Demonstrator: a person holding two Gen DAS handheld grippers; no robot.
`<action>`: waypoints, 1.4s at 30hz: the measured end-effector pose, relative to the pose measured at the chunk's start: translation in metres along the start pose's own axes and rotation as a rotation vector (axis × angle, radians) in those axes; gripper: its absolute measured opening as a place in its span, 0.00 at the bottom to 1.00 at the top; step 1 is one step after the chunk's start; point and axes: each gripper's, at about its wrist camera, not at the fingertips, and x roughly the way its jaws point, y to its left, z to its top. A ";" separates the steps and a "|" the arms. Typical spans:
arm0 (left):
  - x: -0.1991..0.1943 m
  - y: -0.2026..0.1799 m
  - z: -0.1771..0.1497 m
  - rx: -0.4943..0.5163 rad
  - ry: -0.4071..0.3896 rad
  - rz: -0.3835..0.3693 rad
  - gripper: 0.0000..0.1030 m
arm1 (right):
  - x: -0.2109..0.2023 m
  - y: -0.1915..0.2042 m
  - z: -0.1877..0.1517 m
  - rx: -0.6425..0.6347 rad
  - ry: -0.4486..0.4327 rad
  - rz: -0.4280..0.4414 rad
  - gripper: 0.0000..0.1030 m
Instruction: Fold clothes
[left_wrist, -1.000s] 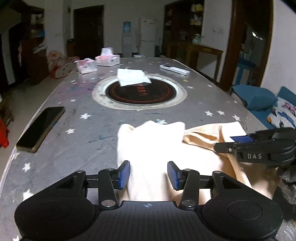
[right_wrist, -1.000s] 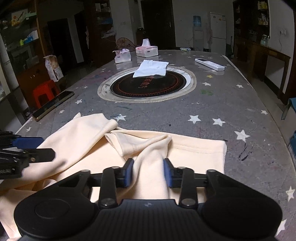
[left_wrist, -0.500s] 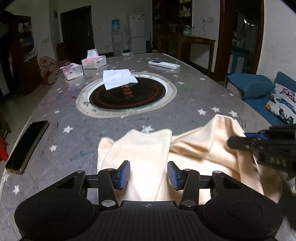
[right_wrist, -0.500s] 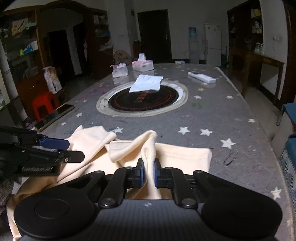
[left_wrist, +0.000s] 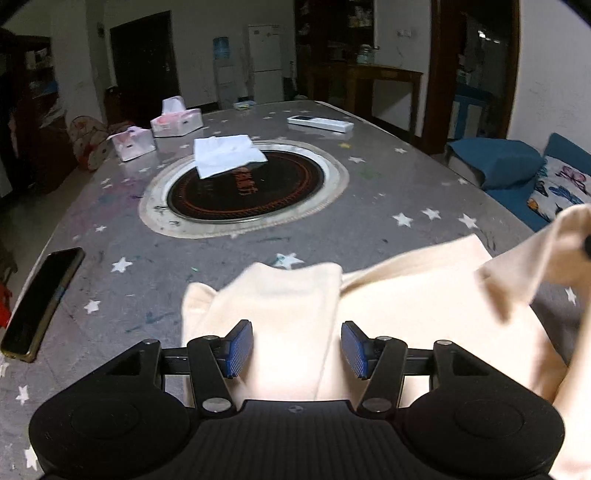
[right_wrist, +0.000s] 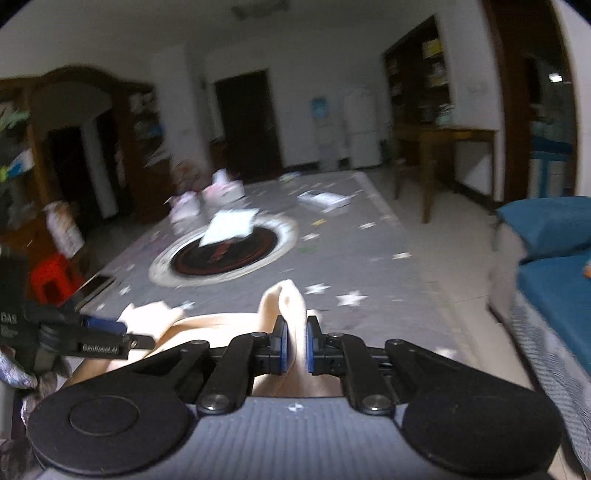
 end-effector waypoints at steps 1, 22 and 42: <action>0.001 -0.002 0.000 0.006 0.001 -0.001 0.55 | -0.011 -0.005 -0.004 0.013 -0.019 -0.026 0.08; -0.022 0.028 -0.001 -0.103 -0.120 0.020 0.03 | -0.054 -0.023 -0.047 0.016 0.050 -0.060 0.45; -0.191 0.143 -0.099 -0.491 -0.345 0.312 0.02 | -0.038 0.082 -0.055 -0.273 0.213 0.414 0.49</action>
